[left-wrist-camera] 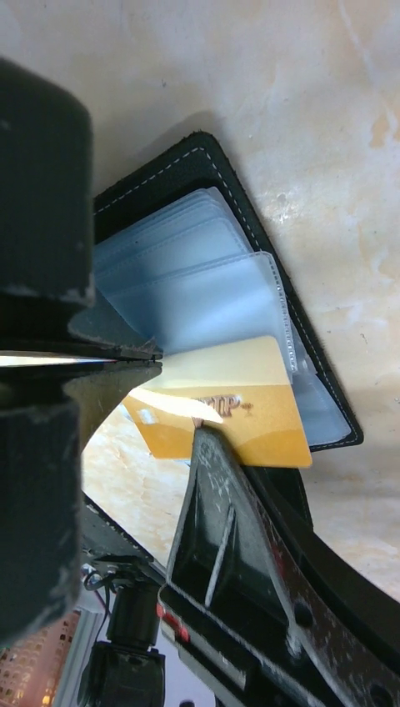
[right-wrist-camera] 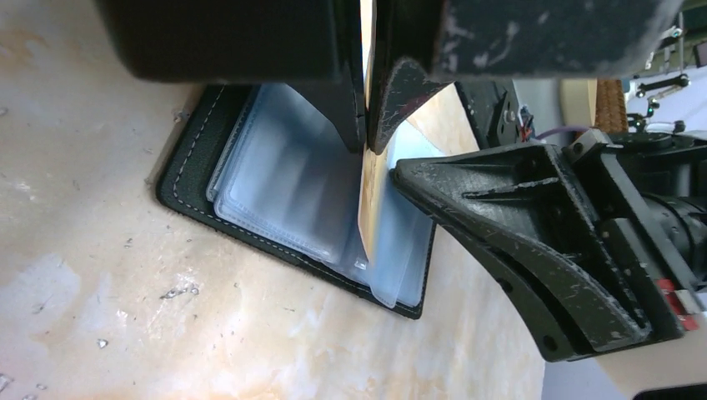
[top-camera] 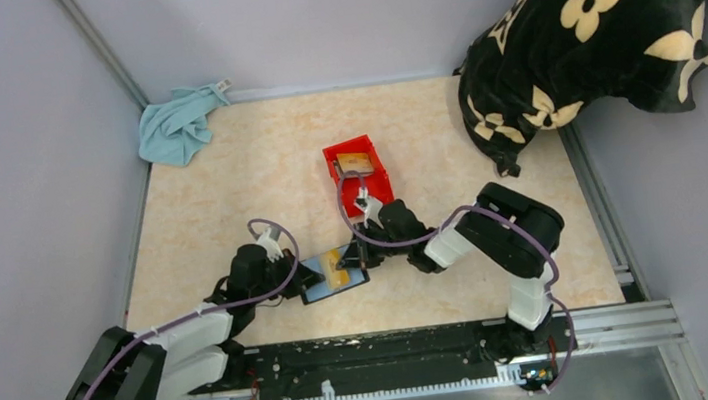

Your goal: Take the credit cards out of the card holder

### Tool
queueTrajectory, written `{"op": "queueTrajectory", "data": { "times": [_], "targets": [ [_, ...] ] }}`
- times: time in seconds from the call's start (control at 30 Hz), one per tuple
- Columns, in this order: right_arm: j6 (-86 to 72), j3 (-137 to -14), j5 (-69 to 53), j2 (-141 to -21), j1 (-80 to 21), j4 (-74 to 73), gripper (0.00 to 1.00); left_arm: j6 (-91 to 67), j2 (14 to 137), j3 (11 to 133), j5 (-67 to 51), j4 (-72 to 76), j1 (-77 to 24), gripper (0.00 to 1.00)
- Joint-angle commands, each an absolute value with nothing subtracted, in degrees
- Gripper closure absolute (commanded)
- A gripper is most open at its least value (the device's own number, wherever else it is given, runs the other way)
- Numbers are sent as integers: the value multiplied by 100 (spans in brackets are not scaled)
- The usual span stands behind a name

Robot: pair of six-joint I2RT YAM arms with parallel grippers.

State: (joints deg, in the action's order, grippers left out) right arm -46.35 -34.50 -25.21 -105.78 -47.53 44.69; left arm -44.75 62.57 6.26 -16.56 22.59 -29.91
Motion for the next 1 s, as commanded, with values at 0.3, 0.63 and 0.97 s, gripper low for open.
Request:
{"op": "queueTrajectory", "data": {
  "times": [0.3,0.63,0.97],
  "targets": [
    [-3362,-3237,-1992,-8366,-4429,2949,100,-3620,5065,1109,-1424,1143,-3006,23],
    [-2176,-3530,-3926,-7423,-4320,1224,100,-3685,5039,1181,-4284,3300,-3021,27],
    [-2278,-3215,-4930,-6606,-4325,1167,100,-3522,5580,1273,-4661,3726,-3418,31]
  ]
}}
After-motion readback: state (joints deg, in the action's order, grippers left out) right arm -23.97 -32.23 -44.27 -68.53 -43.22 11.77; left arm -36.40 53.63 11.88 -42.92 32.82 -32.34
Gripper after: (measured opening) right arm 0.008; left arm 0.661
